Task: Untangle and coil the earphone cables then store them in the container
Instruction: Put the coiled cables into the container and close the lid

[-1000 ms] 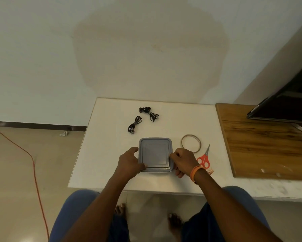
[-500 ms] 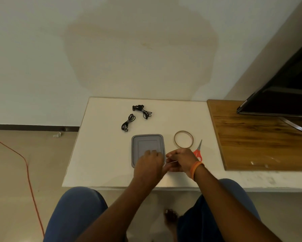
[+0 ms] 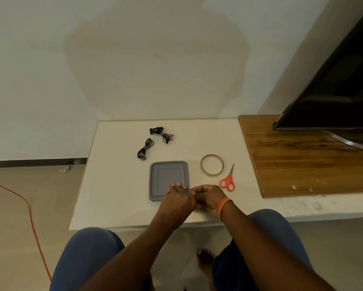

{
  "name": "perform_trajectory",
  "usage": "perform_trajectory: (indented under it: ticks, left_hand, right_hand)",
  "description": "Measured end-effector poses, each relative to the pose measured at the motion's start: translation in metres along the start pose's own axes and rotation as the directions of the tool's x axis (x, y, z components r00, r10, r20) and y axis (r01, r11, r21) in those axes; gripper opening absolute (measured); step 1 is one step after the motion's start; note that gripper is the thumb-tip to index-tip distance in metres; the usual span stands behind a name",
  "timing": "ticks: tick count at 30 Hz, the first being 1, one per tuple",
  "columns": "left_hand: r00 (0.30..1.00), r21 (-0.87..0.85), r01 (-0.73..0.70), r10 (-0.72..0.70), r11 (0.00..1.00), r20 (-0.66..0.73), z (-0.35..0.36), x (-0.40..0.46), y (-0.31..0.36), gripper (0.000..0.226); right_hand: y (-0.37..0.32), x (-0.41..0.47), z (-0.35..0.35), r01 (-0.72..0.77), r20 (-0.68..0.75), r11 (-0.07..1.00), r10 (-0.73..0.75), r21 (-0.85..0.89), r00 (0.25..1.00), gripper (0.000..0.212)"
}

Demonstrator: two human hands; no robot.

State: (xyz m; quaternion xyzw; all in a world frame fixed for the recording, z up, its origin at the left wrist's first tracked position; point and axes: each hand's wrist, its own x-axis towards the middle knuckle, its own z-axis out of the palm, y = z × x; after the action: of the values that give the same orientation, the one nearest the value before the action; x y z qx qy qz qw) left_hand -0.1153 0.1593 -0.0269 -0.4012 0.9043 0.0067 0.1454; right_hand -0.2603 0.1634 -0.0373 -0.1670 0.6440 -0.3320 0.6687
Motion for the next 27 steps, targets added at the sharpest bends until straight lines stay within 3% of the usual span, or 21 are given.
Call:
perform_trajectory:
  ticks: [5, 8, 10, 13, 16, 19, 21, 24, 27]
  left_hand:
    - [0.996, 0.014, -0.036, 0.037, 0.999, -0.077, -0.001, 0.000, -0.006, 0.055]
    - [0.994, 0.039, -0.062, 0.065, 0.997, -0.090, 0.002, -0.003, -0.014, 0.053]
    - [0.981, 0.034, -0.088, 0.093, 0.996, -0.173, 0.006, -0.005, -0.022, 0.048]
    - [0.918, -0.129, -0.128, 0.068, 0.983, -0.391, -0.003, -0.011, -0.036, 0.032]
    - [0.818, -0.361, -0.168, -0.075, 0.917, -0.571, -0.015, -0.017, -0.046, 0.014]
    - [0.798, -0.578, -0.086, -0.292, 0.811, -0.528, -0.022, -0.022, -0.049, 0.005]
    - [0.738, -0.745, -0.003, -0.501, 0.667, -0.452, -0.029, -0.024, -0.051, 0.006]
    - [0.520, -0.921, 0.096, -0.808, 0.378, -0.278, -0.037, -0.026, -0.065, 0.016]
    - [0.370, -0.972, 0.151, -0.922, 0.182, -0.115, -0.025, -0.030, -0.090, 0.017]
  right_hand:
    - [-0.002, -0.002, 0.009, 0.088, 0.003, 0.952, -0.091, -0.292, 0.996, 0.010]
    - [0.000, -0.001, 0.012, 0.087, 0.020, 0.951, -0.085, -0.296, 0.996, 0.011]
    - [0.000, 0.000, 0.012, 0.073, 0.020, 0.959, -0.071, -0.275, 0.997, 0.014]
    - [-0.006, 0.000, 0.010, 0.062, -0.014, 0.969, -0.068, -0.237, 0.998, 0.013]
    - [-0.015, -0.001, 0.011, 0.054, -0.065, 0.985, -0.065, -0.162, 0.996, 0.016]
    - [-0.017, -0.002, 0.016, 0.146, -0.113, 0.961, -0.177, -0.236, 0.978, 0.024]
    - [-0.015, -0.002, 0.020, 0.240, -0.156, 0.908, -0.308, -0.343, 0.939, 0.022]
    - [-0.011, 0.000, 0.021, 0.266, -0.210, 0.889, -0.360, -0.372, 0.909, 0.015]
    - [-0.013, 0.002, 0.019, 0.249, -0.242, 0.900, -0.347, -0.357, 0.906, 0.014]
